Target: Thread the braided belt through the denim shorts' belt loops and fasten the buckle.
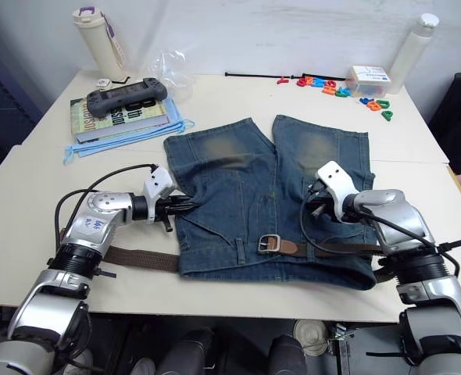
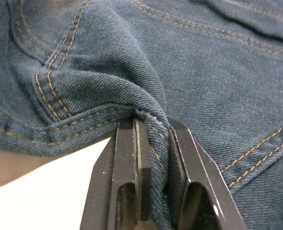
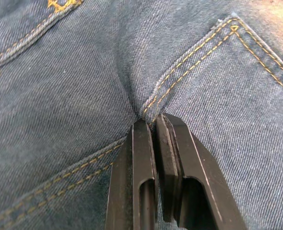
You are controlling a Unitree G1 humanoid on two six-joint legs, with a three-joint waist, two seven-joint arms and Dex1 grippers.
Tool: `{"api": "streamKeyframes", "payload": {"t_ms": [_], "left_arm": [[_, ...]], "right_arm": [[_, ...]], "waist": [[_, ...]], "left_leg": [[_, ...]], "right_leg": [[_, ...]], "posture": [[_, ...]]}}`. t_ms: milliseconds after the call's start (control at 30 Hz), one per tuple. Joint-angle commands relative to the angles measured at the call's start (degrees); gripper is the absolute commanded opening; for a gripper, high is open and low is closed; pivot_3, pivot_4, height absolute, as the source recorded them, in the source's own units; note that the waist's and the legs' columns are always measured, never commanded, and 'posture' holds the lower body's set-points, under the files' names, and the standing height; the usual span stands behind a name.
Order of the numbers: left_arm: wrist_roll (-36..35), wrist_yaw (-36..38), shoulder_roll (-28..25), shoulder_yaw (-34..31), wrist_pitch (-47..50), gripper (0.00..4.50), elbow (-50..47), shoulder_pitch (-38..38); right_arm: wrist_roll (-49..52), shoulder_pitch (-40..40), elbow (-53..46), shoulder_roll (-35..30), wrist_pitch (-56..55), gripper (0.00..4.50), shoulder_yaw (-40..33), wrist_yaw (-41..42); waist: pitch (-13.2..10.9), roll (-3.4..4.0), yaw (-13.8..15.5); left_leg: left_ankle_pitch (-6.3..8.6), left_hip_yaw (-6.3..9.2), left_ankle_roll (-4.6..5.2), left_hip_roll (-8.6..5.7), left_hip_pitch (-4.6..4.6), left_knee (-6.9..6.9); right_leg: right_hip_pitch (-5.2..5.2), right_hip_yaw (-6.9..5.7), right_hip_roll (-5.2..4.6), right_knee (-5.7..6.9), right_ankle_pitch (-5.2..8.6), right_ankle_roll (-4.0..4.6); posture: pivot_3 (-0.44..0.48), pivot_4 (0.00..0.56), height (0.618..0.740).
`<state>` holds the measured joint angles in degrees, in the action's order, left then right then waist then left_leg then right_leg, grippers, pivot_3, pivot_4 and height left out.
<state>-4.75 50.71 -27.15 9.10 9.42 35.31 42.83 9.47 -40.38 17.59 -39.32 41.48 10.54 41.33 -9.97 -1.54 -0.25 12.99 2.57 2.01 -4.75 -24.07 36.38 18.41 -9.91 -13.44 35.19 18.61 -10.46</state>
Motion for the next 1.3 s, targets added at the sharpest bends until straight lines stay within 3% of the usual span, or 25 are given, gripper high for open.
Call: {"api": "streamKeyframes", "payload": {"t_ms": [33, 267, 500, 667, 700, 833, 867, 933, 1033, 1100, 1167, 1300], "left_arm": [[5.66, -7.74, 3.15, 1.57, -4.47, 0.61, 10.16, 4.95], [9.1, -21.61, 6.22, -0.46, -13.15, 0.61, 23.57, 13.29], [9.86, -26.32, 6.38, -1.35, -17.0, 0.61, 26.99, 15.68], [7.37, -24.2, 7.06, -3.47, -18.03, 0.61, 26.62, 16.35], [7.05, -23.55, 6.87, -3.81, -18.58, 0.91, 26.01, 16.32], [5.08, -21.76, 6.22, -5.43, -18.9, 2.05, 23.75, 16.33], [3.96, -20.99, 6.05, -6.3, -18.38, 2.56, 22.41, 16.11], [0.73, -18.12, 5.42, -8.41, -16.09, 2.97, 17.07, 14.53], [-5.14, -13.6, 3.27, -11.43, -9.39, 3.09, 1.81, 8.44], [-10.73, -11.28, 1.38, -13.26, -3.17, 3.09, -10.53, 2.69], [-15.66, -10.92, -0.08, -15.6, 3.43, 3.09, -20.91, -2.26], [-35.56, -15.22, -3.43, -25.21, 26.24, 3.09, -43.07, -12.43]], "right_arm": [[-5.35, -4.98, 12.35, 2.84, -7.65, 0.0, -0.99, -6.86], [-9.08, -12.48, 27.22, 6.07, -19.43, 0.0, -2.52, -14.04], [-8.95, -13.21, 30.54, 5.8, -22.49, 0.0, -4.55, -17.15], [-7.73, -13.03, 28.25, 5.8, -22.73, 0.0, -6.4, -16.83], [-7.27, -12.97, 26.9, 5.58, -22.49, 0.0, -7.1, -16.84], [-5.79, -12.57, 22.62, 4.44, -21.88, 1.27, -8.98, -16.52], [-5.32, -12.27, 20.85, 4.14, -21.29, 1.82, -9.58, -16.2], [-4.01, -10.96, 14.74, 3.48, -18.57, 2.3, -11.23, -15.29], [0.07, -6.79, -0.69, 2.01, -10.58, 3.87, -14.06, -12.28], [3.72, -3.62, -10.38, 0.99, -5.41, 3.97, -15.56, -10.82], [6.96, -0.8, -18.45, 0.63, -1.21, 3.97, -16.96, -9.79], [15.56, 6.22, -37.14, 0.38, 6.07, 3.97, -19.76, -6.97]], "waist": [[0.02, -0.01, -0.01], [0.01, -0.01, -0.31], [-0.01, 0.02, -1.13], [-0.13, 0.21, -1.33], [-0.15, 0.23, -1.34], [-0.26, 0.42, -1.44], [-0.3, 0.46, -1.44], [-0.33, 0.51, -1.38], [-0.33, 0.52, -1.37], [-0.33, 0.52, -1.38], [-0.36, 0.58, -1.92], [-0.41, 0.65, -2.1]], "left_leg": [[0.0, 0.0, -0.01, 0.0, 0.0, 0.03], [-0.01, -0.04, 0.0, 0.0, -0.1, 0.04], [-0.02, -0.02, -0.01, 0.0, -0.13, -0.09], [-0.03, -0.02, -0.01, -0.02, -0.21, -0.14], [-0.03, -0.03, -0.01, -0.02, -0.22, -0.13], [-0.03, -0.07, -0.01, -0.01, -0.23, -0.14], [-0.03, -0.07, -0.01, -0.02, -0.31, -0.13], [-0.03, -0.08, -0.01, -0.02, -0.41, -0.11], [-0.04, -0.08, -0.01, -0.02, -0.56, -0.13], [-0.04, -0.08, -0.01, -0.02, -0.6, -0.13], [-0.04, -0.08, -0.01, -0.01, -1.16, 0.02], [-0.04, -0.21, -0.03, 0.11, -1.03, -0.11]], "right_leg": [[0.01, 0.01, 0.01, 0.02, -0.05, 0.0], [0.16, 0.11, 0.01, 0.06, -0.07, -0.01], [0.22, 0.13, 0.03, 0.05, -0.06, -0.02], [0.23, 0.11, 0.04, -0.1, -0.06, -0.02], [0.23, 0.11, 0.04, -0.11, -0.06, -0.02], [0.28, 0.15, 0.05, -0.11, -0.05, -0.03], [0.34, 0.15, 0.05, -0.11, -0.05, -0.03], [0.43, 0.17, 0.05, -0.1, -0.05, -0.03], [0.59, 0.18, 0.05, -0.08, -0.05, -0.03], [0.63, 0.18, 0.05, -0.08, -0.05, -0.03], [1.31, 0.35, 0.04, 0.31, -0.05, -0.03], [1.42, 0.64, 0.15, 0.42, -0.05, -0.02]], "posture": [[0.0, 0.15, 0.684], [0.0, 0.15, 0.684], [0.0, 0.15, 0.684], [0.0, 0.15, 0.684], [0.0, 0.15, 0.684], [0.0, 0.15, 0.684], [0.0, 0.15, 0.684], [0.0, 0.15, 0.684], [0.0, 0.15, 0.684], [0.0, 0.15, 0.684], [0.0, 0.15, 0.684], [0.0, 0.15, 0.684]]}}
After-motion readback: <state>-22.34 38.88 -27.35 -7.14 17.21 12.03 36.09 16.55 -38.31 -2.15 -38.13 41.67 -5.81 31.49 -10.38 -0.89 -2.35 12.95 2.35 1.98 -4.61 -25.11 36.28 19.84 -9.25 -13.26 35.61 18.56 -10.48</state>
